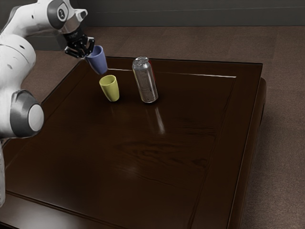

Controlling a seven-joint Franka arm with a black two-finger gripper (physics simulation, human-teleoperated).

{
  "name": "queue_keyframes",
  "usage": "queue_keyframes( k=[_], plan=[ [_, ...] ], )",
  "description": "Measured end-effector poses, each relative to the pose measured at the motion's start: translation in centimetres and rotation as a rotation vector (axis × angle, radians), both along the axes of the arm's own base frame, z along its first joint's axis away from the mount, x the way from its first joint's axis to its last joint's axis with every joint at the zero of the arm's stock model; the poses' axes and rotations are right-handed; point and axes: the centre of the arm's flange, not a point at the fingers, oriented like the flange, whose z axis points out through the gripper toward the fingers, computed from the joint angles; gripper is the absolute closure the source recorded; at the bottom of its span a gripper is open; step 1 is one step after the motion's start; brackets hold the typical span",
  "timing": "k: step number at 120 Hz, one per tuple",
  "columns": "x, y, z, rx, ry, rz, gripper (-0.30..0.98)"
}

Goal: Place the right cup onto the left cup

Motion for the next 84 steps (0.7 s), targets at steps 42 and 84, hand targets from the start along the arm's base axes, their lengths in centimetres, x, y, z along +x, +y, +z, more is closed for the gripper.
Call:
queue_keyframes(
  k=[42,84],
  plan=[
    [1.6,-0.2,-4.1,-0.050,0.065,-0.019,0.78],
    [1.1,1.5,-5.3,-0.078,0.094,0.002,0.78]
  ],
)
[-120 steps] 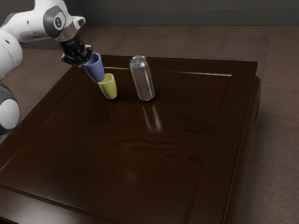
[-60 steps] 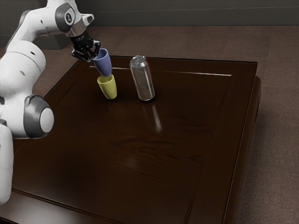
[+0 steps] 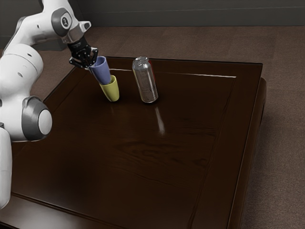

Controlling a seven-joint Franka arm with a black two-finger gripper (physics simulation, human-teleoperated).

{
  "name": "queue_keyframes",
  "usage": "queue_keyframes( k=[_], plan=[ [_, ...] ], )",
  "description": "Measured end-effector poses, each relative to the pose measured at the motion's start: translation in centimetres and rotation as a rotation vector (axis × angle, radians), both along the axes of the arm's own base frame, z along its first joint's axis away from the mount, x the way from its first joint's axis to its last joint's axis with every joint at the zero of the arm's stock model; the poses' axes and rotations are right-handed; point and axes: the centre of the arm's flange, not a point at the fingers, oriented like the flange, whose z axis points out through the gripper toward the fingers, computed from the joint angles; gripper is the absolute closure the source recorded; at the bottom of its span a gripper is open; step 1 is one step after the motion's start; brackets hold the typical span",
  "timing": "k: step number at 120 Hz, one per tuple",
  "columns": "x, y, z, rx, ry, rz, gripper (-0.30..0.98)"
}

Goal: Place the right cup onto the left cup

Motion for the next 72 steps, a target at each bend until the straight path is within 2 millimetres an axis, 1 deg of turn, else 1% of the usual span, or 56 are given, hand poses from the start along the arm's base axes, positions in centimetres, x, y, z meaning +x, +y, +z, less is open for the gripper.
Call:
queue_keyframes(
  k=[10,21,46,58,72],
  plan=[
    [0.0,0.5,-0.1,-0.002,-0.004,0.007,0.78],
    [0.2,0.6,-0.3,-0.004,-0.011,0.007,0.78],
    [1.2,0.3,0.2,0.007,-0.070,0.001,0.78],
    [1.8,0.3,-0.4,0.013,-0.091,-0.001,0.78],
    [1.9,0.7,-1.3,0.014,-0.084,0.005,0.78]
  ],
)
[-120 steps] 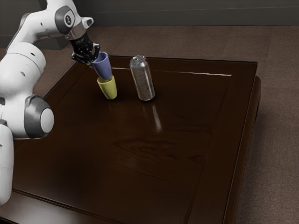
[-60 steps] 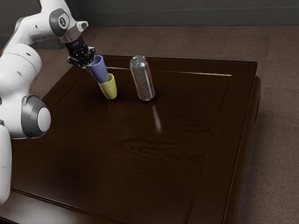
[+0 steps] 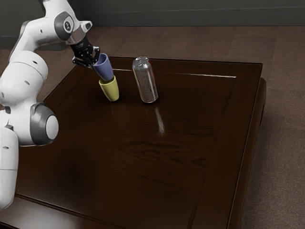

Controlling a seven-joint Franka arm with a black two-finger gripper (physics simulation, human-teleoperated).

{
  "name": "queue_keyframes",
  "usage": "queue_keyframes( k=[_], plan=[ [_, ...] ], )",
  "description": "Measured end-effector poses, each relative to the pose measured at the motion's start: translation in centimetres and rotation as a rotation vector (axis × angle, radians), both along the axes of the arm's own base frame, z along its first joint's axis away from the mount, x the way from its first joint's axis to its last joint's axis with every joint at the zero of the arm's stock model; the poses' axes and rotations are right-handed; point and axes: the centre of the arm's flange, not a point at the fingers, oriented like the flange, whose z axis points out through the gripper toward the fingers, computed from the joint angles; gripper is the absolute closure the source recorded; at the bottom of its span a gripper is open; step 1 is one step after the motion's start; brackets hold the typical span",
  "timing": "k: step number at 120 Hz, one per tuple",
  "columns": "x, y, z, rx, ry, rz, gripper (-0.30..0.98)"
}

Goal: Place the right cup onto the left cup

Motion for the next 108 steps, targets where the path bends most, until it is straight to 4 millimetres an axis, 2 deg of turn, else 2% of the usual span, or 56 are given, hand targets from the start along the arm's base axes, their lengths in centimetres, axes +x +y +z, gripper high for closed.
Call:
queue_keyframes(
  k=[24,52,72,95,108],
  plan=[
    [-0.3,0.8,-0.4,-0.009,0.014,0.009,0.78],
    [-1.1,0.8,-0.6,-0.061,0.067,0.002,0.78],
    [-1.4,1.0,-2.0,-0.091,0.114,-0.001,0.77],
    [-1.5,0.8,-2.6,-0.105,0.130,-0.008,0.77],
    [-1.7,1.2,-2.6,-0.112,0.135,-0.008,0.54]
  ],
)
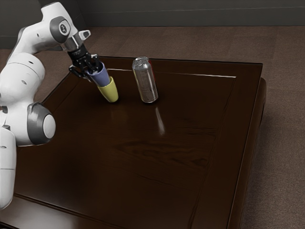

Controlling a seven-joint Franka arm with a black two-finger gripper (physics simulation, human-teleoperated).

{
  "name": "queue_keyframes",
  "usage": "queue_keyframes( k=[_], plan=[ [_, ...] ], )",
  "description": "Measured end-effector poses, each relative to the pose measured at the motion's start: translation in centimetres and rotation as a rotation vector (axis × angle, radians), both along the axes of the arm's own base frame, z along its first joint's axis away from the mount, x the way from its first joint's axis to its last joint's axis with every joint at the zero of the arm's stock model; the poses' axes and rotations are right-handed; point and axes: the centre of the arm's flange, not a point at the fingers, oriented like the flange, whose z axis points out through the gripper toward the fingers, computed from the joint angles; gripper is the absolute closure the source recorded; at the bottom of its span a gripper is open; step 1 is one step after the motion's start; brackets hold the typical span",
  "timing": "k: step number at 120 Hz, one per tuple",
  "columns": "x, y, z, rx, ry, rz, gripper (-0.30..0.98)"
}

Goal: Place the right cup onto the left cup

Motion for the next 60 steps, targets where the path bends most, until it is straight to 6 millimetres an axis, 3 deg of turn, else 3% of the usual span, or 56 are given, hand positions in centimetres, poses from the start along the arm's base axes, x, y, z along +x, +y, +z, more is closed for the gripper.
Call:
queue_keyframes(
  k=[18,29,38,46,54,60],
  plan=[
    [-0.2,0.1,0.3,-0.004,0.001,-0.005,0.27],
    [-0.4,-0.2,2.6,0.004,-0.030,-0.011,0.18],
    [-0.9,-1.3,6.7,0.015,-0.080,-0.027,0.13],
    [-1.9,-3.8,11.6,0.030,-0.125,-0.059,0.10],
    [-5.0,-7.0,17.5,0.066,-0.133,-0.102,0.08],
    [-8.4,-11.4,20.5,0.100,-0.105,-0.186,0.06]
  ],
)
